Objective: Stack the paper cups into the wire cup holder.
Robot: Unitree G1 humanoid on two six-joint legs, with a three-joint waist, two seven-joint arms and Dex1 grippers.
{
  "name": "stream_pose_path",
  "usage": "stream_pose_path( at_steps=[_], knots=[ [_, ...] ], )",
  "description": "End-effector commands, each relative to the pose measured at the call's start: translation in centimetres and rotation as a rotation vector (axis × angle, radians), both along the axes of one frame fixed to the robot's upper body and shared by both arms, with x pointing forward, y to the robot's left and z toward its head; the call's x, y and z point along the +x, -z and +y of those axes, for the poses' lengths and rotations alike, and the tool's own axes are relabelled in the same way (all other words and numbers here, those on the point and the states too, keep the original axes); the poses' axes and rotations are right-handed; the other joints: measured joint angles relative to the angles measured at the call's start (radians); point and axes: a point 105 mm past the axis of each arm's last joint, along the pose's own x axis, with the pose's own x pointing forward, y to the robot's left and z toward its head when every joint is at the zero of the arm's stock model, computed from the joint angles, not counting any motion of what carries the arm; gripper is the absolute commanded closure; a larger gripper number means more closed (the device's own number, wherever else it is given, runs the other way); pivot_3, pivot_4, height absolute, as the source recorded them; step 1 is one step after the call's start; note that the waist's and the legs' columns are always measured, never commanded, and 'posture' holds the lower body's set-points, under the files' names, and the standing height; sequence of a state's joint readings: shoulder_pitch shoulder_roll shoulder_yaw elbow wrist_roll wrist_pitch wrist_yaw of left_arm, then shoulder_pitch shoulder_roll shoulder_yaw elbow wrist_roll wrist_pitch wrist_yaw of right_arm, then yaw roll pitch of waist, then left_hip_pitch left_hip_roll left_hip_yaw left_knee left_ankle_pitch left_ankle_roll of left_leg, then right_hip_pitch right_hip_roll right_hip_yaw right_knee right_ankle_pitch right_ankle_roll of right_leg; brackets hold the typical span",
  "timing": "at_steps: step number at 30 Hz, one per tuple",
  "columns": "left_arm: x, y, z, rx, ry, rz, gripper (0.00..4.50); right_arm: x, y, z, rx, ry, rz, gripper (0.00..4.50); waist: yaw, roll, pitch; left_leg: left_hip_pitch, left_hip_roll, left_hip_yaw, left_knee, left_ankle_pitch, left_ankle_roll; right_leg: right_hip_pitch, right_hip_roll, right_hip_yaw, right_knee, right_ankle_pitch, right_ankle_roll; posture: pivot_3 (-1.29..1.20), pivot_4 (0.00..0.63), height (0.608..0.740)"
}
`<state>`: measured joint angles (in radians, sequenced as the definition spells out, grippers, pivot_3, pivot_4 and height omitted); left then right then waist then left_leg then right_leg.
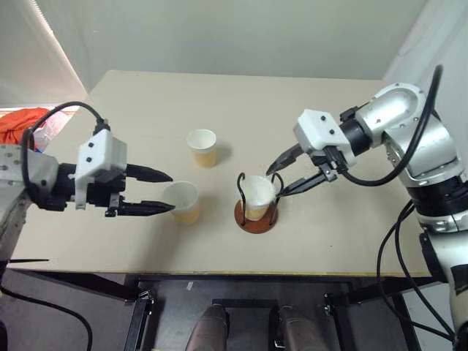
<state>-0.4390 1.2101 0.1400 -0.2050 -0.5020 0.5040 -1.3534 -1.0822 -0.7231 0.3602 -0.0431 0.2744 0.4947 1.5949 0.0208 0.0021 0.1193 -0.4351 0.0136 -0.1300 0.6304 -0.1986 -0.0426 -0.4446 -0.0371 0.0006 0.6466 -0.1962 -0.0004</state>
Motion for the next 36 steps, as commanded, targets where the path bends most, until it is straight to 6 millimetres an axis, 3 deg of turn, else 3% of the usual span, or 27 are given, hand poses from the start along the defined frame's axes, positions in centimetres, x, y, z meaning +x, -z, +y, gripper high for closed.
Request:
stream_pose_path(
  at_steps=[1, 3, 8, 20, 23, 30, 33, 36],
  knots=[
    [0.6, -0.7, 0.5, 0.116, 0.012, -0.061, 1.44, -0.3, -1.6, 0.1, 0.062, -0.001, -0.025, 0.67, -0.001, 0.000, 0.000, 0.000, 0.000, 0.000, 0.000, 0.000, 0.000, 0.000, 0.000, 0.000, 0.000, 0.000, 0.000, 0.00, 0.150, 0.740],
    [0.7, -0.4, 0.6, 0.164, 0.045, -0.046, 1.44, -0.2, -2.2, 0.3, 0.115, 0.018, -0.014, 0.03, -0.002, 0.000, 0.000, 0.000, 0.000, 0.000, 0.000, 0.000, 0.000, 0.000, 0.000, 0.000, -0.001, 0.000, 0.000, 0.00, 0.150, 0.740],
    [0.6, 1.0, 0.8, 0.278, 0.134, 0.020, 1.44, -0.5, -3.1, 1.0, 0.215, 0.047, 0.021, 0.03, -0.003, 0.000, 0.000, 0.000, 0.000, 0.000, -0.001, 0.000, 0.000, -0.001, 0.000, 0.000, 0.000, 0.000, 0.000, 0.00, 0.150, 0.740],
    [3.3, 5.2, -0.7, 0.423, 0.260, 0.062, 1.44, -0.4, -2.7, 2.6, 0.342, 0.178, 0.096, 0.03, -0.003, 0.000, 0.000, -0.002, 0.000, 0.000, 0.000, 0.000, 0.000, -0.002, -0.001, 0.000, 0.000, 0.000, 0.000, 0.00, 0.150, 0.740],
    [3.5, 5.7, -0.8, 0.432, 0.272, 0.065, 2.04, -0.5, -2.6, 2.6, 0.351, 0.194, 0.099, 0.00, -0.003, 0.000, 0.000, -0.002, 0.000, 0.000, 0.000, 0.000, 0.001, -0.002, -0.001, 0.000, 0.000, 0.001, 0.001, 0.00, 0.150, 0.740],
    [3.6, 5.3, -1.1, 0.443, 0.307, 0.052, 4.37, -0.4, -3.0, 1.6, 0.364, 0.231, 0.099, 0.00, -0.003, 0.000, 0.000, -0.002, 0.000, 0.000, 0.000, 0.000, 0.001, -0.002, -0.001, 0.000, -0.001, 0.001, 0.002, 0.00, 0.150, 0.740],
    [3.9, 4.1, -1.3, 0.437, 0.321, 0.015, 4.46, -1.4, -3.4, 0.7, 0.394, 0.201, 0.117, 0.00, 0.003, 0.000, 0.000, -0.002, 0.000, 0.000, 0.000, 0.000, 0.001, -0.002, -0.001, 0.000, -0.001, 0.001, 0.002, 0.00, 0.150, 0.740],
    [3.9, 1.1, -2.8, 0.357, 0.368, -0.046, 4.46, -2.1, -3.6, -0.8, 0.466, 0.216, 0.111, 0.00, 0.006, -0.001, 0.000, -0.004, 0.000, 0.000, 0.001, 0.000, 0.001, -0.002, -0.001, 0.000, -0.001, 0.002, 0.003, 0.00, 0.150, 0.740]
  ],
)
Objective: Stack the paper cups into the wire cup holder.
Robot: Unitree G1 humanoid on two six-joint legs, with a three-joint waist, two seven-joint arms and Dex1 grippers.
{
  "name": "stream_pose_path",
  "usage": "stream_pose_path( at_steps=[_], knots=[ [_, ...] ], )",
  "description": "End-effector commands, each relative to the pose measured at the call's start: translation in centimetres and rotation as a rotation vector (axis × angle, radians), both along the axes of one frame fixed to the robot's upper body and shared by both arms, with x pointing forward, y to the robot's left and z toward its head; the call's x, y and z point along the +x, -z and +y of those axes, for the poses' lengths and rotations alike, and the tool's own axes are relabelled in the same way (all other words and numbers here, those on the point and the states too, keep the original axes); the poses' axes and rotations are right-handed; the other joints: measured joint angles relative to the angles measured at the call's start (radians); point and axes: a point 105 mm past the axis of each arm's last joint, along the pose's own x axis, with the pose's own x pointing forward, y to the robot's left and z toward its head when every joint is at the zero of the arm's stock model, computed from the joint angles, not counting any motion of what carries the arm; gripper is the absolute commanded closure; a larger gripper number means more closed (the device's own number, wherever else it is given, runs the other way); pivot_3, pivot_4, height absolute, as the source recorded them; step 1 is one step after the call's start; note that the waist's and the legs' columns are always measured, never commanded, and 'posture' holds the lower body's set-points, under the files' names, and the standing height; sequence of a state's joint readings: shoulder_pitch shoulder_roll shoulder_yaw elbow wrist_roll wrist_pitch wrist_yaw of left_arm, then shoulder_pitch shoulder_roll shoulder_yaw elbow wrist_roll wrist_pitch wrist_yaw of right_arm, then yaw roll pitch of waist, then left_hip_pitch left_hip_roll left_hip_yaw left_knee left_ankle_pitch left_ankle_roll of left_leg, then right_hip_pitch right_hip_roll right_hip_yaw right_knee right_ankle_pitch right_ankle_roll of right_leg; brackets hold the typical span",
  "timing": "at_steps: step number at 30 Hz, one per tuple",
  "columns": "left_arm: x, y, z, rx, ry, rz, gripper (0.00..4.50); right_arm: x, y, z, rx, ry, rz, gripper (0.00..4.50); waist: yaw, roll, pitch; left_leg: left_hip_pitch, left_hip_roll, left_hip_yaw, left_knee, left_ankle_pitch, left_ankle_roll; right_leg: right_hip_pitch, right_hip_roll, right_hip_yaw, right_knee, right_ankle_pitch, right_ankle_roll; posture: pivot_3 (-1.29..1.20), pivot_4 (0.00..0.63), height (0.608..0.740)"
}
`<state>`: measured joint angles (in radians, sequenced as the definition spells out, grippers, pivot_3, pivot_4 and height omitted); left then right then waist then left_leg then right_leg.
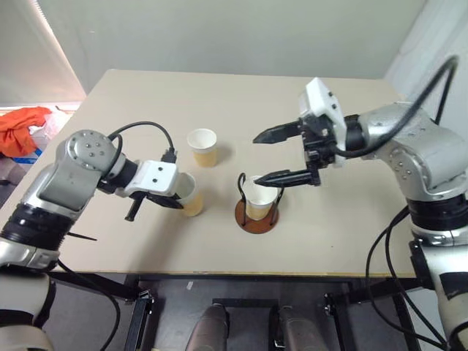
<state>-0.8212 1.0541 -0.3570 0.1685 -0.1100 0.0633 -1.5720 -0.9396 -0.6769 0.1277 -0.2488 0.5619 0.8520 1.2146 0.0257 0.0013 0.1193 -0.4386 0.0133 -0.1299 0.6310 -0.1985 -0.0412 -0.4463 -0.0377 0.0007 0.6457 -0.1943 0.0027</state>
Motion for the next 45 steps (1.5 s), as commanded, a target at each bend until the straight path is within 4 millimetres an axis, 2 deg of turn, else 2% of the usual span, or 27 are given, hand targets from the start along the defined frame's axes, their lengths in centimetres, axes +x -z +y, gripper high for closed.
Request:
stream_pose_path(
  at_steps=[1, 3, 6, 8, 11, 14, 18, 20, 23, 29, 33, 45],
  knots=[
    [-0.7, -5.2, -1.9, -0.105, 0.120, -0.065, 4.46, -1.7, -0.9, -2.3, 0.084, 0.008, -0.068, 0.00, 0.004, -0.001, 0.000, 0.000, 0.000, 0.000, 0.000, 0.000, 0.000, 0.000, 0.000, 0.000, 0.000, 0.000, 0.001, 0.00, 0.150, 0.740],
    [-1.0, -8.0, -3.2, -0.169, 0.188, -0.101, 4.46, -2.4, 0.3, -4.2, 0.090, 0.065, -0.069, 0.00, 0.012, -0.005, -0.001, -0.002, 0.000, -0.001, 0.001, 0.000, 0.000, 0.000, 0.000, 0.000, -0.002, 0.002, 0.003, 0.00, 0.150, 0.740],
    [-1.8, -10.7, -5.0, -0.232, 0.289, -0.127, 4.46, -3.3, 1.6, -7.1, 0.118, 0.179, -0.057, 0.00, 0.019, -0.005, -0.001, -0.004, -0.001, 0.000, 0.002, -0.001, 0.002, 0.001, -0.001, 0.000, -0.004, 0.004, 0.009, 0.00, 0.150, 0.740],
    [-2.3, -11.7, -6.1, -0.257, 0.360, -0.125, 4.46, -3.9, 2.4, -8.9, 0.137, 0.269, -0.061, 0.00, 0.018, -0.004, -0.001, -0.004, -0.002, 0.002, 0.004, -0.002, 0.003, 0.001, -0.002, 0.001, -0.005, 0.006, 0.014, 0.00, 0.150, 0.740],
    [-2.9, -11.7, -7.7, -0.252, 0.461, -0.106, 4.46, -4.9, 3.5, -10.6, 0.122, 0.364, -0.040, 0.00, 0.018, -0.004, -0.001, -0.003, -0.002, 0.004, 0.005, -0.002, 0.003, 0.002, -0.003, 0.003, -0.005, 0.007, 0.019, 0.00, 0.150, 0.740],
    [-2.6, -11.2, -9.1, -0.212, 0.548, -0.106, 4.46, -5.6, 3.6, -10.7, 0.128, 0.401, -0.041, 0.00, 0.007, -0.005, -0.001, 0.000, -0.002, 0.006, 0.006, -0.002, 0.003, 0.006, -0.002, 0.004, -0.006, 0.003, 0.017, 0.00, 0.150, 0.740],
    [-1.8, -10.5, -10.8, -0.149, 0.632, -0.118, 4.46, -6.0, 3.3, -10.2, 0.141, 0.415, -0.050, 0.00, 0.003, -0.004, 0.000, 0.002, -0.002, 0.006, 0.010, 0.000, 0.006, 0.013, -0.001, 0.006, -0.008, 0.003, 0.022, 0.00, 0.150, 0.740],
    [-1.0, -10.3, -12.0, -0.117, 0.670, -0.143, 4.46, -6.6, 3.3, -10.0, 0.142, 0.424, -0.047, 0.00, 0.005, -0.004, 0.000, 0.002, -0.003, 0.006, 0.011, 0.001, 0.008, 0.017, -0.001, 0.007, -0.014, 0.002, 0.030, 0.00, 0.150, 0.740],
    [-0.8, -10.1, -12.8, -0.088, 0.714, -0.150, 4.46, -7.5, 3.4, -10.0, 0.143, 0.437, -0.015, 0.00, 0.007, -0.004, 0.000, -0.001, -0.004, 0.005, 0.016, 0.000, 0.011, 0.018, -0.001, 0.009, -0.018, 0.004, 0.031, 0.00, 0.150, 0.740],
    [-0.5, -9.0, -13.7, -0.029, 0.774, -0.141, 4.46, -8.6, 3.5, -10.5, 0.152, 0.507, 0.003, 0.00, 0.018, -0.004, 0.000, -0.007, -0.013, 0.005, 0.019, -0.009, 0.017, 0.016, -0.004, 0.016, -0.019, 0.000, 0.040, 0.00, 0.150, 0.740],
    [-0.5, -8.6, -14.2, -0.020, 0.800, -0.132, 4.46, -8.9, 3.6, -10.4, 0.155, 0.532, 0.000, 0.00, 0.022, -0.003, 0.000, -0.014, -0.013, 0.006, 0.031, -0.017, 0.011, 0.014, -0.005, 0.018, -0.018, 0.000, 0.054, 0.00, 0.150, 0.740],
    [-0.4, -7.6, -15.3, 0.018, 0.862, -0.139, 4.46, -9.3, 3.7, -10.7, 0.159, 0.580, -0.006, 0.00, 0.031, -0.003, 0.000, -0.016, -0.015, 0.015, 0.039, -0.029, 0.020, 0.015, -0.008, 0.025, -0.020, -0.002, 0.062, 0.00, 0.150, 0.740]
  ],
)
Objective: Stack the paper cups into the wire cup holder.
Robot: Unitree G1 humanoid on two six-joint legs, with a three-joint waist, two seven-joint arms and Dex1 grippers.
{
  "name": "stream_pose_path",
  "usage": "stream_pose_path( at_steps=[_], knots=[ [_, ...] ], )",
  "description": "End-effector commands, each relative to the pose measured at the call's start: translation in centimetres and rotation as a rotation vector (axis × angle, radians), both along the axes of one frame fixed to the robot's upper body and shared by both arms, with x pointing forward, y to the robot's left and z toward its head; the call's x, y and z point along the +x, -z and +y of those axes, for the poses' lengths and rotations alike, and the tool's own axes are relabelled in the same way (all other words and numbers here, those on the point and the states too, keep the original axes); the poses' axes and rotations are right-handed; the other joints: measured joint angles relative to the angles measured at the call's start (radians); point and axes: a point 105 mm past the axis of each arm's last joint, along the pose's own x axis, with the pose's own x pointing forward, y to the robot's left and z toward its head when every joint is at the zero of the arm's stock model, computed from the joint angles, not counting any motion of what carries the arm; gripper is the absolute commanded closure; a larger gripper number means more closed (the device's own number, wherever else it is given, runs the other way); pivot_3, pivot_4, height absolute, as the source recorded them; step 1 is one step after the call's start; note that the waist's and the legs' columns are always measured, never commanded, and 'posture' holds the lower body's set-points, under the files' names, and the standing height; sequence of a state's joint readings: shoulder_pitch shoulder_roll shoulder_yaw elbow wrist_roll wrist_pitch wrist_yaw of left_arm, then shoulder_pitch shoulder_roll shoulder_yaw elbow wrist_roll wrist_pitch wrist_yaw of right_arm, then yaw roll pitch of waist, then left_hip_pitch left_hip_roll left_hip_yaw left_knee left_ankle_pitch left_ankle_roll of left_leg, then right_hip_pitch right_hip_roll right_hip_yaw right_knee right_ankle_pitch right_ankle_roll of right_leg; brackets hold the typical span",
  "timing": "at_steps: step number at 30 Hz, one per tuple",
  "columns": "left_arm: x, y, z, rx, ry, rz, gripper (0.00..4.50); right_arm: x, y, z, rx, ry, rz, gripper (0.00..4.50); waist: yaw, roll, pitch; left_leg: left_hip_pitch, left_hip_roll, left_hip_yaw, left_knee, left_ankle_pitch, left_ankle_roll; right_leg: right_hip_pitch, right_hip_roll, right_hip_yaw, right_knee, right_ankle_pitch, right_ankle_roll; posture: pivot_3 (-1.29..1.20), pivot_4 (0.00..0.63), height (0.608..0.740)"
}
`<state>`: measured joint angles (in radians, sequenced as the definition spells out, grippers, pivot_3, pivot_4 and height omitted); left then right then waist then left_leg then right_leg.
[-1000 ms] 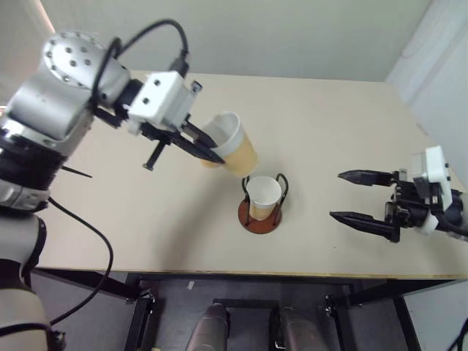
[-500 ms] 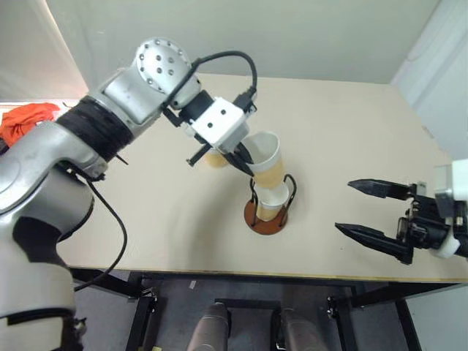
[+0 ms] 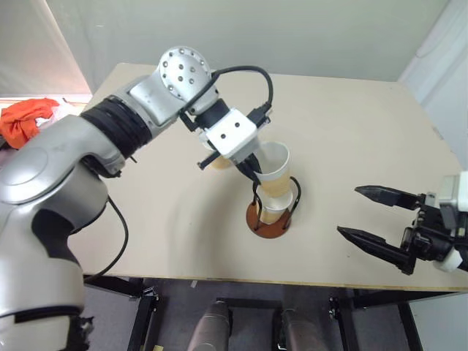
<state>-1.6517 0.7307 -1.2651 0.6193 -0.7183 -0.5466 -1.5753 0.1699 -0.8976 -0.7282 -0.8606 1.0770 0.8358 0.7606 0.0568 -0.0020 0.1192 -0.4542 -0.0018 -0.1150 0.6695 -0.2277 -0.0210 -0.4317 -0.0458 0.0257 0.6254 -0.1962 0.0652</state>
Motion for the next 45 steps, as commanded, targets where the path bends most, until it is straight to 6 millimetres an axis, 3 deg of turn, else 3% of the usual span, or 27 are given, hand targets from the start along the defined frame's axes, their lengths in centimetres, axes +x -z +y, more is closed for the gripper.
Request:
stream_pose_path(
  at_steps=[1, 2, 5, 13, 17, 21, 24, 34, 45],
  knots=[
    [-0.3, -0.6, -0.2, 0.025, 0.044, -0.026, 4.46, -0.3, -0.9, 0.1, -0.013, 0.003, -0.055, 0.00, 0.001, 0.000, 0.000, 0.000, 0.000, 0.000, 0.001, 0.000, 0.001, 0.000, 0.000, 0.000, 0.001, 0.000, 0.000, 0.00, 0.150, 0.740],
    [-0.3, -0.6, -0.3, 0.025, 0.046, -0.024, 4.46, -0.3, -0.9, 0.0, -0.015, 0.007, -0.055, 0.00, 0.001, 0.000, 0.000, 0.000, 0.000, 0.001, 0.001, -0.001, 0.001, 0.000, 0.000, 0.001, 0.001, 0.000, 0.000, 0.00, 0.150, 0.740],
    [-0.4, -0.8, -0.5, 0.022, 0.048, -0.020, 3.89, -0.2, -0.8, -0.2, -0.017, 0.015, -0.053, 0.00, 0.000, 0.000, 0.000, 0.001, 0.000, 0.002, 0.002, -0.003, 0.005, 0.000, 0.000, 0.002, 0.002, 0.001, 0.001, 0.00, 0.150, 0.740],
    [1.6, -1.5, 0.3, -0.007, -0.058, -0.070, 1.12, 0.6, -0.8, 0.0, -0.012, -0.016, -0.050, 0.00, 0.000, 0.000, 0.000, 0.001, 0.000, 0.003, 0.009, -0.005, 0.010, 0.002, 0.000, 0.003, 0.002, 0.002, 0.003, 0.00, 0.150, 0.740],
    [4.8, -2.6, 3.1, -0.076, -0.312, -0.071, 1.12, 1.5, -1.1, 0.9, 0.001, -0.071, -0.060, 0.00, -0.001, 0.002, 0.000, 0.001, 0.000, 0.004, 0.011, -0.005, 0.011, 0.002, 0.000, 0.004, 0.001, 0.002, 0.004, 0.00, 0.150, 0.740],
    [8.2, -1.4, 7.4, -0.113, -0.630, -0.107, 1.12, 2.5, -1.0, 1.9, 0.014, -0.128, -0.062, 0.00, -0.006, 0.004, 0.000, 0.002, 0.000, 0.006, 0.011, -0.004, 0.012, 0.002, 0.000, 0.005, 0.002, 0.003, 0.004, 0.00, 0.150, 0.740],
    [9.7, -0.4, 9.1, -0.145, -0.802, -0.096, 1.12, 3.2, -1.1, 2.7, 0.025, -0.163, -0.070, 0.00, -0.007, 0.004, 0.001, 0.002, 0.000, 0.007, 0.011, 0.001, 0.007, 0.002, 0.001, 0.005, 0.002, 0.003, 0.005, 0.00, 0.150, 0.740],
    [11.2, 1.4, 8.4, -0.261, -0.960, 0.011, 1.12, 3.3, -1.2, 2.9, 0.024, -0.162, -0.077, 0.00, 0.008, 0.003, 0.001, -0.001, -0.005, 0.014, 0.012, 0.002, 0.011, 0.000, -0.006, 0.005, 0.000, 0.004, 0.009, 0.00, 0.150, 0.740],
    [12.1, 5.8, 9.0, -0.163, -1.072, 0.000, 1.12, 2.3, -1.3, 2.4, 0.008, -0.090, -0.078, 0.00, 0.004, 0.004, 0.001, 0.001, -0.006, 0.022, 0.013, 0.002, 0.013, -0.002, -0.008, 0.008, 0.001, 0.003, 0.012, 0.00, 0.150, 0.740]
  ],
)
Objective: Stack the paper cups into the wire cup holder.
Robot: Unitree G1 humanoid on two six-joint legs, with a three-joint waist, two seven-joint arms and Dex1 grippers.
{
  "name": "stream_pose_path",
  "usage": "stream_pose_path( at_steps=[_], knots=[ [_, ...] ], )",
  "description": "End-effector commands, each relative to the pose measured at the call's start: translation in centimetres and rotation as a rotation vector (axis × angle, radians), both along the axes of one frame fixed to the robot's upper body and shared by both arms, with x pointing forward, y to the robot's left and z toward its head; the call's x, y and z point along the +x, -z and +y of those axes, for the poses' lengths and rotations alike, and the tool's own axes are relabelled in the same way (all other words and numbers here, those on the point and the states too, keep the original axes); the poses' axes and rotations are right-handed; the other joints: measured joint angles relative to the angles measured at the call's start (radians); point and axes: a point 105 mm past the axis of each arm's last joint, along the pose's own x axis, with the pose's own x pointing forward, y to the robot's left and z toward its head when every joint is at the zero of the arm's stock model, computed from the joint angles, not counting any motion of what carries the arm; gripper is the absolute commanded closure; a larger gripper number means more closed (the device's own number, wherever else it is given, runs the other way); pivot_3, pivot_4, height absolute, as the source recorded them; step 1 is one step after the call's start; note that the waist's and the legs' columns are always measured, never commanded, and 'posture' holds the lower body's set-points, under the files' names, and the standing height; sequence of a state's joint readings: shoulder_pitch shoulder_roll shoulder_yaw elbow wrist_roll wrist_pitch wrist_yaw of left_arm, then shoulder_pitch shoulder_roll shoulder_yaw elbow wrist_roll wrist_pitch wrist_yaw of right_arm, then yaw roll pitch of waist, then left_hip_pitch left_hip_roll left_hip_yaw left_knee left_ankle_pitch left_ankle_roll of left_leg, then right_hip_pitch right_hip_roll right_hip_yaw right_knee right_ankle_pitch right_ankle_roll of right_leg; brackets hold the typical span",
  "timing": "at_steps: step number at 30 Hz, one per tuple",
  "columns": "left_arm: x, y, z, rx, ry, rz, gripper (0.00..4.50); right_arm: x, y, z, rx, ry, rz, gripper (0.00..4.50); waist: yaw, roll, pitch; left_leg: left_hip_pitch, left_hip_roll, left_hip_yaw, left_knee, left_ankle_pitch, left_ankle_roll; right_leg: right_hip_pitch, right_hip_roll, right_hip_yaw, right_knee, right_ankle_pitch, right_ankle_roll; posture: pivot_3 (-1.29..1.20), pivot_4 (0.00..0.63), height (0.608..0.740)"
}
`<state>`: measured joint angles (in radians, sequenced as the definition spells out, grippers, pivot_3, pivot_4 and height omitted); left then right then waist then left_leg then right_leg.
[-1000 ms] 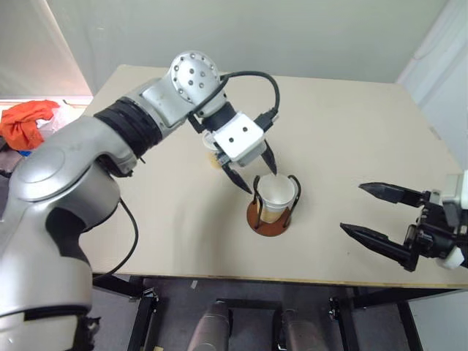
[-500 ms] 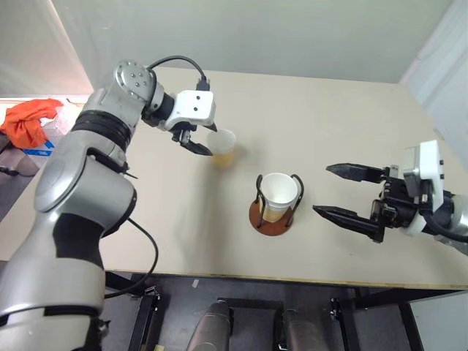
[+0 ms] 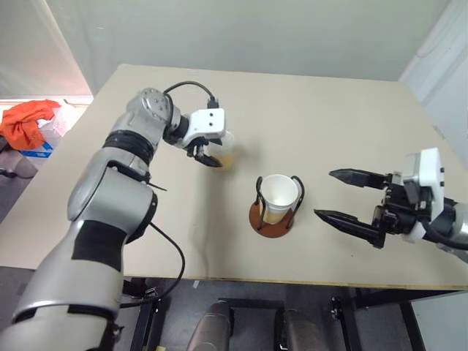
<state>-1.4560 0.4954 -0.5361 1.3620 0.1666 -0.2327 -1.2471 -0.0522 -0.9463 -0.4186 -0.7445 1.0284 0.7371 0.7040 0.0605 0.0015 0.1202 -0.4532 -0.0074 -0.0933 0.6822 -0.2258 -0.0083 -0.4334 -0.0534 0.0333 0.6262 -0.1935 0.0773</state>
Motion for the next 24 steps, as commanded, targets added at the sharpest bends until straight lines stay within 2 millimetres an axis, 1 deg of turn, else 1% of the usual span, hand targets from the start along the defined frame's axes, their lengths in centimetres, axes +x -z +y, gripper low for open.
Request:
stream_pose_path(
  at_steps=[1, 3, 6, 11, 14, 16, 17, 20, 22, 23, 24],
  knots=[
    [0.5, -0.1, -0.2, -0.008, -0.026, -0.039, 1.28, -0.6, -1.0, -0.1, -0.014, 0.018, -0.048, 0.00, 0.000, 0.000, 0.000, 0.000, 0.000, 0.001, 0.000, 0.000, 0.000, 0.000, 0.000, 0.000, 0.000, 0.000, 0.000, 0.00, 0.150, 0.740],
    [0.5, -0.1, -0.5, -0.018, -0.021, -0.036, 1.67, -0.8, -1.1, -0.1, -0.015, 0.025, -0.047, 0.00, 0.000, 0.000, 0.000, 0.000, 0.000, 0.001, 0.000, 0.000, 0.001, 0.000, 0.000, 0.000, 0.000, 0.000, 0.001, 0.00, 0.150, 0.740],
    [0.5, -0.1, -0.5, -0.009, -0.014, -0.038, 2.70, -1.0, -1.1, 0.0, -0.013, 0.028, -0.047, 0.00, 0.000, 0.000, 0.000, 0.000, 0.000, 0.001, 0.000, 0.001, 0.002, 0.000, 0.000, 0.001, 0.000, 0.001, 0.001, 0.00, 0.150, 0.740],
    [0.0, 0.1, -0.4, -0.024, 0.000, 0.006, 4.48, -1.0, -1.2, 0.2, -0.008, 0.032, -0.052, 0.00, -0.001, 0.000, 0.000, 0.001, 0.000, 0.003, 0.000, 0.001, 0.002, 0.000, 0.000, 0.001, 0.000, 0.001, 0.002, 0.00, 0.150, 0.740],
    [-0.9, -0.3, -0.2, -0.039, 0.050, 0.077, 4.48, -0.9, -1.2, 0.1, -0.009, 0.030, -0.048, 0.00, -0.001, 0.000, 0.000, 0.001, -0.001, 0.003, 0.000, 0.001, 0.003, 0.000, 0.000, 0.002, 0.000, 0.001, 0.002, 0.00, 0.150, 0.740],
    [-2.0, -0.7, -0.2, -0.040, 0.125, 0.137, 4.48, -0.9, -1.3, 0.1, -0.008, 0.025, -0.048, 0.00, -0.001, 0.000, 0.000, 0.001, -0.001, 0.003, 0.000, 0.001, 0.003, 0.000, 0.000, 0.002, 0.000, 0.001, 0.002, 0.00, 0.150, 0.740],
    [-2.5, -1.3, -0.5, -0.055, 0.173, 0.156, 4.48, -0.9, -1.3, 0.1, -0.007, 0.022, -0.048, 0.00, -0.001, 0.000, 0.000, 0.001, -0.001, 0.003, 0.000, 0.001, 0.003, 0.000, 0.000, 0.003, 0.000, 0.001, 0.002, 0.00, 0.150, 0.740],
    [-3.2, -4.0, -1.6, -0.083, 0.290, 0.099, 4.48, -1.0, -1.3, -0.5, -0.024, 0.025, -0.041, 0.00, 0.001, 0.000, 0.000, 0.000, -0.001, 0.002, 0.000, 0.001, 0.003, -0.001, 0.000, 0.003, 0.000, 0.001, 0.003, 0.00, 0.150, 0.740],
    [-3.5, -6.5, -2.7, -0.104, 0.365, 0.004, 4.48, -1.1, -1.1, -1.4, -0.044, 0.048, -0.031, 0.00, 0.004, -0.001, 0.000, -0.001, -0.002, 0.000, 0.000, 0.001, 0.004, 0.000, 0.000, 0.002, 0.000, 0.001, 0.003, 0.00, 0.150, 0.740],
    [-4.0, -8.7, -3.8, -0.132, 0.431, -0.068, 4.48, -1.1, -1.0, -2.0, -0.058, 0.065, -0.026, 0.00, 0.005, -0.002, 0.000, -0.002, -0.002, 0.000, 0.000, 0.001, 0.004, -0.001, -0.001, 0.002, 0.000, 0.001, 0.003, 0.00, 0.150, 0.740],
    [-4.8, -10.4, -4.8, -0.148, 0.496, -0.123, 4.48, -1.1, -0.9, -2.5, -0.068, 0.078, -0.023, 0.00, 0.005, -0.002, 0.001, -0.003, -0.001, -0.001, 0.001, 0.000, 0.005, -0.001, -0.002, 0.003, -0.001, 0.001, 0.003, 0.00, 0.150, 0.740]
  ],
)
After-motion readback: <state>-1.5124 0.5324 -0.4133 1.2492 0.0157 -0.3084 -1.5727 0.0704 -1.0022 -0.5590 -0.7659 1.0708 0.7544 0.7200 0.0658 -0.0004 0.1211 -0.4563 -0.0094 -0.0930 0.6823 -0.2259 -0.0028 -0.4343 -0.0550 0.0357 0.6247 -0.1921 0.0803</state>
